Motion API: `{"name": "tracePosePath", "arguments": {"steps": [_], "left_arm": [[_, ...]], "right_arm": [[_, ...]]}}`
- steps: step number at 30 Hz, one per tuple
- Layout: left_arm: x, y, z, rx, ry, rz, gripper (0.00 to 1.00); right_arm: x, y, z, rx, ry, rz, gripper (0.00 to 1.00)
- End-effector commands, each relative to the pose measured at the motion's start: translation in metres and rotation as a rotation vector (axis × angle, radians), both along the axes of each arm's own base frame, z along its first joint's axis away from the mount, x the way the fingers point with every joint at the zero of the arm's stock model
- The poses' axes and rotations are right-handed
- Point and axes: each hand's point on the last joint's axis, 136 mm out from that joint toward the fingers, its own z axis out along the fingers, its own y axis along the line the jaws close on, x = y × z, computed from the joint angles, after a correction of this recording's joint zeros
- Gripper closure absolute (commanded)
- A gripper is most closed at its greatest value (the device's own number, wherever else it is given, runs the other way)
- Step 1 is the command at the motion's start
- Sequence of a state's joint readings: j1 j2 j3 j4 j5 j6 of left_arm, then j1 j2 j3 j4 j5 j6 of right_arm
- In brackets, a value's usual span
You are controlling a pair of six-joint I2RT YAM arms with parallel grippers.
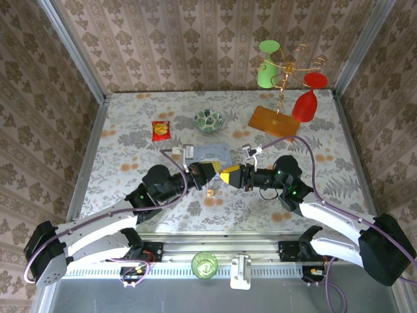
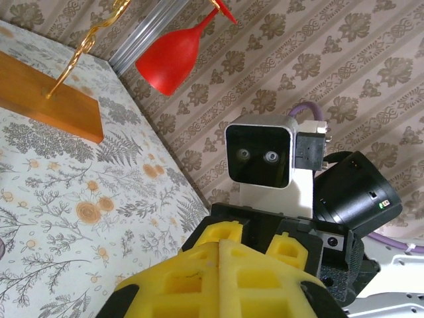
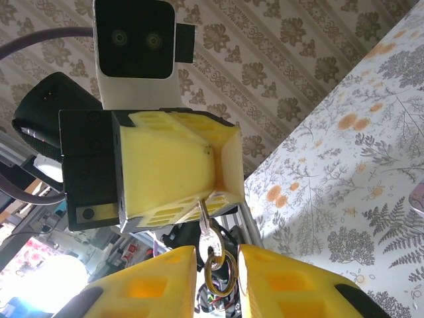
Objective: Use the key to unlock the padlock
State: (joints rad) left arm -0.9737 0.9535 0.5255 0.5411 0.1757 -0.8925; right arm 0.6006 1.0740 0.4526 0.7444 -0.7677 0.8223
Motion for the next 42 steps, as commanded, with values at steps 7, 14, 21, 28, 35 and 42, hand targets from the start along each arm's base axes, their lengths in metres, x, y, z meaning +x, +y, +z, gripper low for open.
{"name": "tracePosePath", "arguments": {"steps": [7, 14, 21, 28, 35, 42], "left_arm": [[0.0, 0.003, 0.014, -0.069, -0.016, 0.005, 1.0], [0.001, 0.003, 0.013, -0.102, -0.017, 0.005, 1.0], [0.0, -0.001, 0.013, -0.101, -0.028, -0.002, 1.0], [0.002, 0.0, 0.01, -0.116, -0.024, 0.002, 1.0], [0.001, -0.005, 0.003, -0.112, -0.003, -0.011, 1.0], [0.001, -0.005, 0.001, -0.115, 0.006, -0.011, 1.0]], "right_arm": [[-0.006, 0.001, 0.011, 0.056, -0.027, 0.022, 0.78], [-0.008, 0.0, 0.009, 0.06, -0.023, 0.027, 0.79], [-0.007, 0.0, 0.012, 0.06, -0.034, 0.021, 0.81], [-0.007, 0.0, 0.016, 0.082, -0.039, 0.023, 0.88], [-0.005, 0.0, 0.014, 0.091, -0.029, 0.017, 0.86], [-0.007, -0.001, 0.013, 0.094, -0.033, 0.021, 0.95]]}}
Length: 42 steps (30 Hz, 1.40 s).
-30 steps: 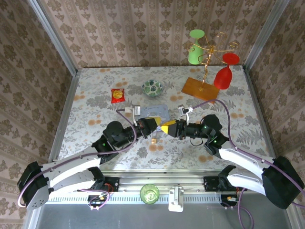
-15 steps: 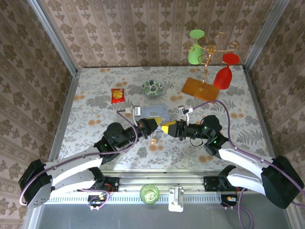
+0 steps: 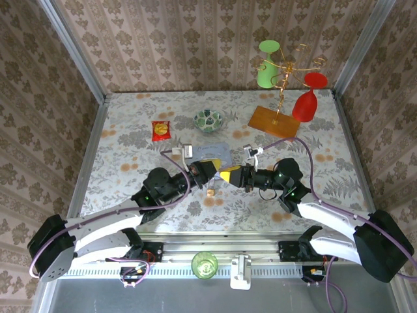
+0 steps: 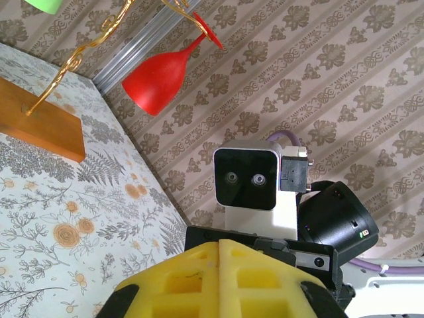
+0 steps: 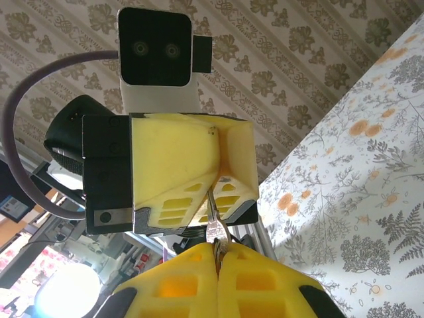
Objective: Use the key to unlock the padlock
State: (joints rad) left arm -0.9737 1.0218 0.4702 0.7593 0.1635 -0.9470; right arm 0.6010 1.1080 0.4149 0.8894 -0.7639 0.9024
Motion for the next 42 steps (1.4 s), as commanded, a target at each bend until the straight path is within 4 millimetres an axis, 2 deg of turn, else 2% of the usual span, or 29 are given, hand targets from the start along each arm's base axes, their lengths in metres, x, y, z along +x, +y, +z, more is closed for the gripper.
{"name": "tracePosePath", "arguments": {"steps": [1, 3, 4, 5, 6, 7, 8, 9, 13, 15, 18, 21, 23, 25, 28, 32, 37, 42], "left_arm": [[-0.004, -0.002, -0.001, -0.012, 0.007, -0.022, 1.0], [-0.004, -0.002, -0.004, -0.013, 0.014, -0.022, 1.0], [-0.004, -0.001, -0.005, -0.016, 0.019, -0.017, 0.95], [-0.002, 0.001, -0.006, -0.019, 0.026, -0.005, 0.78], [0.001, 0.005, -0.009, -0.017, 0.037, 0.014, 0.57], [0.005, 0.01, -0.012, -0.008, 0.051, 0.043, 0.46], [0.007, 0.015, -0.013, 0.005, 0.057, 0.069, 0.27], [0.011, 0.023, -0.015, 0.034, 0.055, 0.109, 0.01], [0.021, 0.052, -0.031, 0.196, 0.077, 0.254, 0.0], [0.024, 0.06, -0.042, 0.26, 0.11, 0.277, 0.0], [0.026, 0.059, -0.069, 0.381, 0.16, 0.254, 0.0], [0.025, 0.054, -0.1, 0.485, 0.185, 0.235, 0.01], [0.025, 0.052, -0.12, 0.558, 0.19, 0.226, 0.1], [0.026, 0.05, -0.137, 0.643, 0.2, 0.224, 0.15], [0.028, 0.042, -0.153, 0.665, 0.212, 0.204, 0.21], [0.029, 0.034, -0.171, 0.648, 0.253, 0.18, 0.24], [0.031, 0.029, -0.194, 0.679, 0.285, 0.153, 0.18], [0.035, 0.03, -0.208, 0.637, 0.359, 0.166, 0.15]], "right_arm": [[-0.008, 0.0, 0.011, 0.037, -0.054, 0.016, 0.96], [-0.006, -0.002, 0.01, 0.034, -0.056, -0.004, 0.98], [-0.004, -0.003, 0.008, 0.023, -0.053, -0.014, 0.99], [-0.004, -0.003, 0.006, 0.008, -0.048, -0.015, 1.0], [-0.003, -0.002, 0.001, -0.023, -0.038, -0.016, 1.0], [-0.002, -0.002, -0.009, -0.071, -0.013, -0.023, 1.0], [-0.001, -0.003, -0.018, -0.113, 0.005, -0.029, 1.0], [0.0, -0.004, -0.028, -0.169, 0.026, -0.039, 1.0], [0.002, -0.012, -0.065, -0.327, 0.098, -0.074, 1.0], [0.003, -0.014, -0.081, -0.379, 0.137, -0.079, 1.0], [0.005, -0.02, -0.108, -0.486, 0.197, -0.098, 1.0], [0.008, -0.03, -0.127, -0.576, 0.232, -0.141, 1.0], [0.011, -0.038, -0.137, -0.636, 0.253, -0.178, 1.0], [0.013, -0.044, -0.146, -0.673, 0.273, -0.198, 1.0], [0.011, -0.045, -0.153, -0.687, 0.288, -0.192, 1.0], [0.011, -0.051, -0.159, -0.719, 0.295, -0.209, 1.0], [0.011, -0.055, -0.162, -0.722, 0.294, -0.217, 1.0], [0.009, -0.057, -0.167, -0.721, 0.304, -0.22, 1.0]]}}
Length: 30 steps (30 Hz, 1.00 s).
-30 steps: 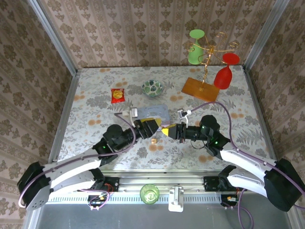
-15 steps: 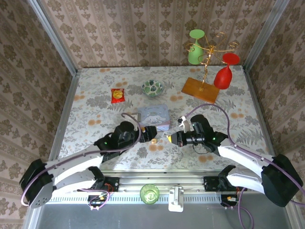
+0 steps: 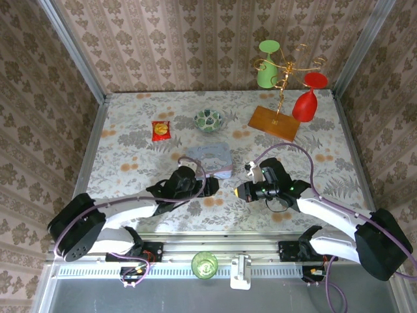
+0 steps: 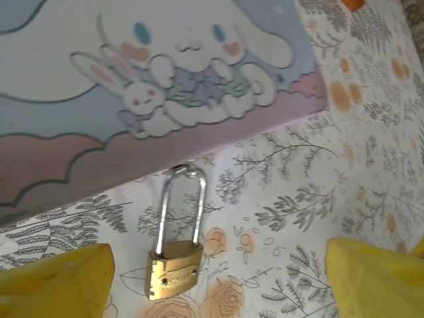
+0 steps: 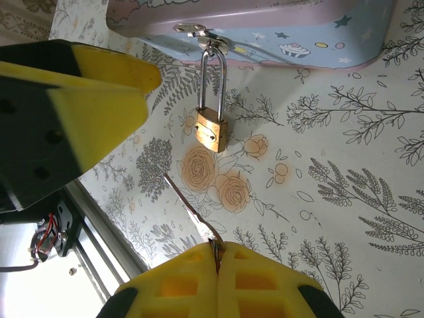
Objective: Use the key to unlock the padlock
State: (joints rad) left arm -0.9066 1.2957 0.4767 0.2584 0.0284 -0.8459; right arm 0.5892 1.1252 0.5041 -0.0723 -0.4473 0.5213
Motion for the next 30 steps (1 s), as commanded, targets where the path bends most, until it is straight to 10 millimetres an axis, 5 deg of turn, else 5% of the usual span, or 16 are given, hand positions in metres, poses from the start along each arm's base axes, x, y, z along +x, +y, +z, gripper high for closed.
{"name": "tracePosePath", "arguments": {"steps": [1, 11, 25, 30], "left_arm": [[0.002, -0.002, -0.002, -0.047, 0.018, 0.02, 0.14], [0.007, -0.021, -0.025, -0.025, 0.031, 0.004, 0.16], [0.004, -0.036, -0.043, -0.082, 0.059, 0.071, 0.41], [0.003, -0.041, -0.054, -0.079, 0.058, 0.14, 0.42]], "right_arm": [[-0.001, -0.005, -0.004, -0.016, -0.016, -0.007, 1.0], [-0.002, -0.011, -0.003, -0.012, -0.028, -0.023, 1.0], [-0.009, -0.038, -0.004, -0.031, -0.032, -0.088, 1.0], [-0.01, -0.04, -0.005, -0.032, -0.033, -0.089, 1.0]]}}
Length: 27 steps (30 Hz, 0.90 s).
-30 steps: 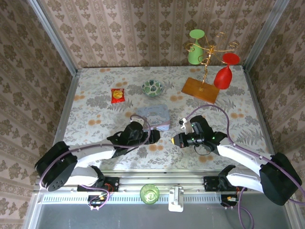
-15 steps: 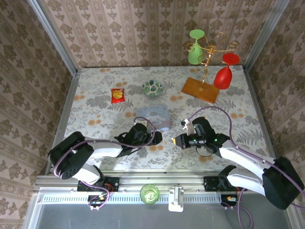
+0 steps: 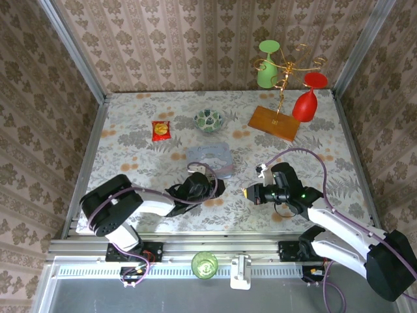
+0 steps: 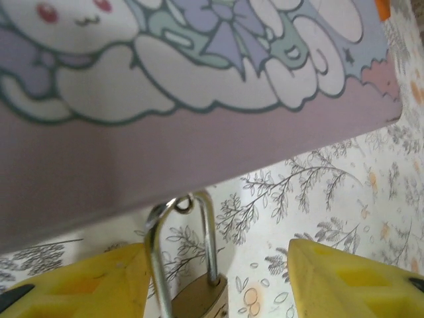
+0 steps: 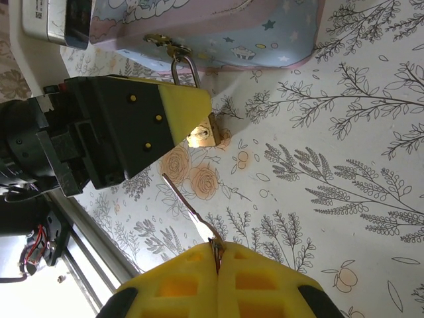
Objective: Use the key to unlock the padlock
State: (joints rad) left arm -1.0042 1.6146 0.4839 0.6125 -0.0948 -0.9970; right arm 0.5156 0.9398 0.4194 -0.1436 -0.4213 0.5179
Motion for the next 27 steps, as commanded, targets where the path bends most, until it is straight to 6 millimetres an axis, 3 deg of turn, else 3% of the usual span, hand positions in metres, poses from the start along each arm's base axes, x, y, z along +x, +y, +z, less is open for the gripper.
{"name": "tracePosePath", "arguments": {"steps": [1, 6, 11, 19, 23, 27], "left_arm": [[-0.005, -0.001, -0.019, -0.027, 0.05, 0.074, 0.42], [0.0, 0.001, -0.034, -0.111, 0.04, 0.186, 0.57], [-0.005, 0.005, -0.053, -0.066, 0.056, 0.257, 0.59], [-0.011, 0.0, -0.063, 0.024, 0.083, 0.296, 0.63], [-0.009, -0.01, -0.065, 0.016, 0.089, 0.274, 0.8], [-0.007, -0.009, -0.054, 0.018, 0.067, 0.258, 0.84]], "right_arm": [[-0.005, -0.007, -0.007, -0.029, 0.006, -0.003, 1.0], [-0.006, -0.01, -0.006, -0.021, -0.002, -0.007, 1.0], [-0.011, -0.013, -0.007, -0.024, 0.001, -0.008, 1.0], [-0.011, -0.02, -0.008, -0.024, -0.002, -0.027, 1.0], [-0.009, -0.021, -0.008, -0.023, -0.005, -0.035, 1.0], [-0.009, -0.017, -0.012, -0.001, 0.026, -0.037, 1.0]]}}
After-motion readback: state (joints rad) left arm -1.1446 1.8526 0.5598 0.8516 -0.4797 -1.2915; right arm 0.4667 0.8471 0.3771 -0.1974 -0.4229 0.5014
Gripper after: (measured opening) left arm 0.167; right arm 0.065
